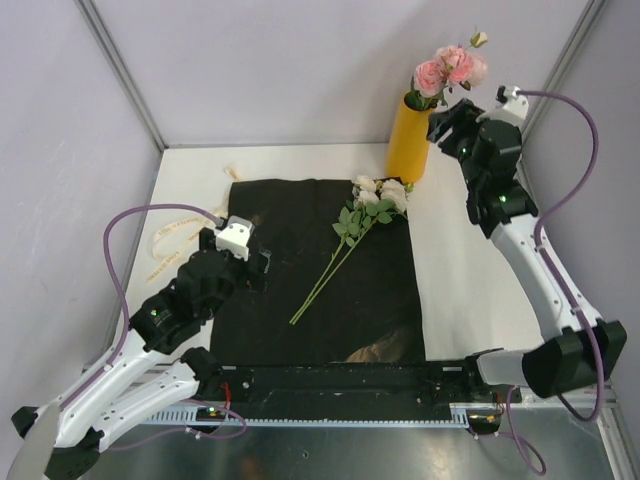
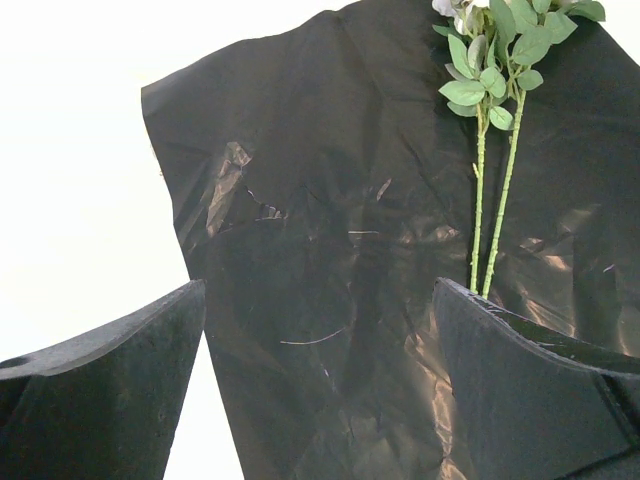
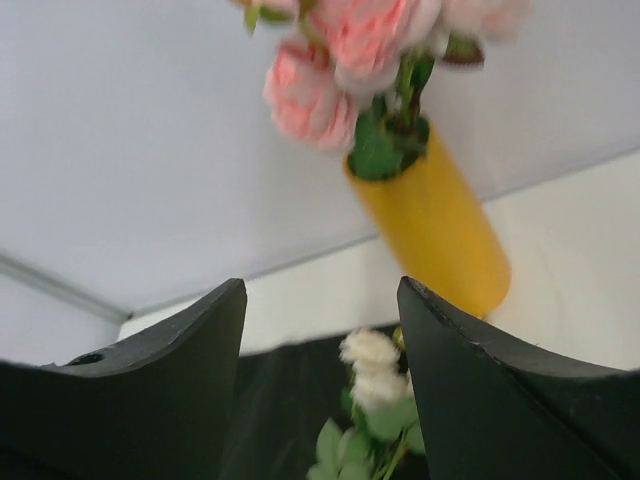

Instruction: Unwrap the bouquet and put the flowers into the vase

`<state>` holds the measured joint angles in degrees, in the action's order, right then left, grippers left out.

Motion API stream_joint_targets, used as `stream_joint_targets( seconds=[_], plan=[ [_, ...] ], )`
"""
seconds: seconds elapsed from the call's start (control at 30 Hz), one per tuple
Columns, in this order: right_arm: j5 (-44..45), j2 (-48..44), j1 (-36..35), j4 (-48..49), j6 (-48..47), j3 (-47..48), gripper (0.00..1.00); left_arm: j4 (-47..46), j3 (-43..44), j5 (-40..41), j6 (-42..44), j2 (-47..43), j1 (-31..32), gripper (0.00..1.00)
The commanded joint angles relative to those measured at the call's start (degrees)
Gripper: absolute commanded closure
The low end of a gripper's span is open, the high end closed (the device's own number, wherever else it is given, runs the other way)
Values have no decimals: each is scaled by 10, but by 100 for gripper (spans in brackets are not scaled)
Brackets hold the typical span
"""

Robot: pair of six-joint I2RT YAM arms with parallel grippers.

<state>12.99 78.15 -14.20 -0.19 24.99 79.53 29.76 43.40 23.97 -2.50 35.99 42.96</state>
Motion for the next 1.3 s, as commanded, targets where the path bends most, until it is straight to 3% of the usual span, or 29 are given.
stream_joint_targets(
  seconds=[0.0, 0.2, 0.33, 0.53, 0.77, 1.27],
  plan=[
    [-44, -62, -24, -100, 117, -64, 34, -13, -2, 15, 9, -1, 0, 1],
    [-58, -135, -69, -92, 222, -202, 38, -13, 0, 11, 8, 5, -1, 0],
    [-59, -144, -112, -7, 232, -306, 41, -13, 1, 9, 8, 7, 0, 0],
    [-57, -84, -180, 143, 241, -406, 47, -13, 0, 10, 9, 8, 0, 0],
    [-115, 26, -193, 303, 247, -429, 48, -13, -2, 7, 6, 4, -1, 0],
    [-166, 195, -182, 416, 340, -430, 52, -13, -2, 5, 5, 6, 0, 0]
  ],
)
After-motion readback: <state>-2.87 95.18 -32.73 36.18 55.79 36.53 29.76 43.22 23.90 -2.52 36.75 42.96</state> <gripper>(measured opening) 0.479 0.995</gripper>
